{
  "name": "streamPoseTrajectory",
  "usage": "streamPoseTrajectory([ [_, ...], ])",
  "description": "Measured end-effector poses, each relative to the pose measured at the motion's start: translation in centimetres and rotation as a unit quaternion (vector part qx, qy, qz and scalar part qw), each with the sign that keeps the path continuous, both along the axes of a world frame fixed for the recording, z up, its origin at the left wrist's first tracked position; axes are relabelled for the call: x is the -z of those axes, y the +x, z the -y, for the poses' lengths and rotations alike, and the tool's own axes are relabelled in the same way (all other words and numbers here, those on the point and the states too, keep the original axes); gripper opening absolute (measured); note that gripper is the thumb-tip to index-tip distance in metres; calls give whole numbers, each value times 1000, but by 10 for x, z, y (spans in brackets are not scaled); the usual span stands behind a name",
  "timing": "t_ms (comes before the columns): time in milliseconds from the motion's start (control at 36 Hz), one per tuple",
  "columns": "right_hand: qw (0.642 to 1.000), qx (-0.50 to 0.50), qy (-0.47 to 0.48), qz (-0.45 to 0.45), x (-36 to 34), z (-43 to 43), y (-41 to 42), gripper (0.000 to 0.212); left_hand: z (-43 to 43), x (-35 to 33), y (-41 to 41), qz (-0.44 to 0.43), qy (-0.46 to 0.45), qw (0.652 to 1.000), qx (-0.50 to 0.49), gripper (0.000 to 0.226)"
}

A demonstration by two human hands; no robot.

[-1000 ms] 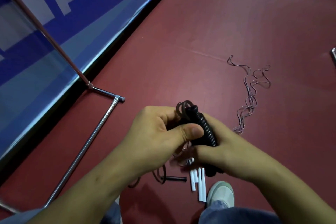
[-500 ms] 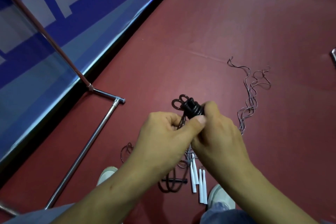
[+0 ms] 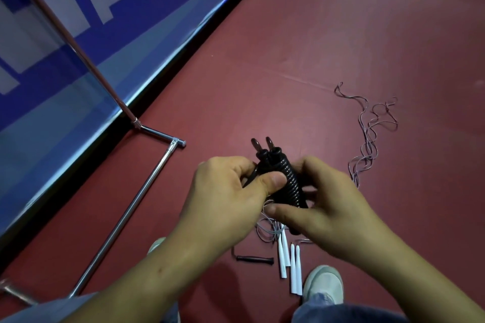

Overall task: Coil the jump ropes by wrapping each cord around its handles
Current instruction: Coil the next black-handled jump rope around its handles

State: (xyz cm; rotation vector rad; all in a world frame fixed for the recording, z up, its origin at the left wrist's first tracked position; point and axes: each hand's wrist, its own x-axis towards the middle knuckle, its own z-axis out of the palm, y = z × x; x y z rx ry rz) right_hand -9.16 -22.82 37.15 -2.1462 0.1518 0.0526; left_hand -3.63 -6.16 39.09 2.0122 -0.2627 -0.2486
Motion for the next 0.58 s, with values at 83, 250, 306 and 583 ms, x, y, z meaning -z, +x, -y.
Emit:
streamPoseTrajectory([
  [83, 1000, 15, -20, 15, -4, 1, 2, 44, 1, 0, -4, 0, -1, 1000, 22, 47],
  [250, 998, 4, -21, 54, -2, -5, 5, 28, 10, 1, -12, -2, -10, 999, 31, 52],
  [306, 999, 11, 22, 46, -1, -9, 5, 25, 12, 2, -11, -19, -18, 999, 20, 50],
  [583, 988, 87, -112, 60, 4, -22, 4, 26, 20, -4, -22, -49, -27, 998, -9, 49],
])
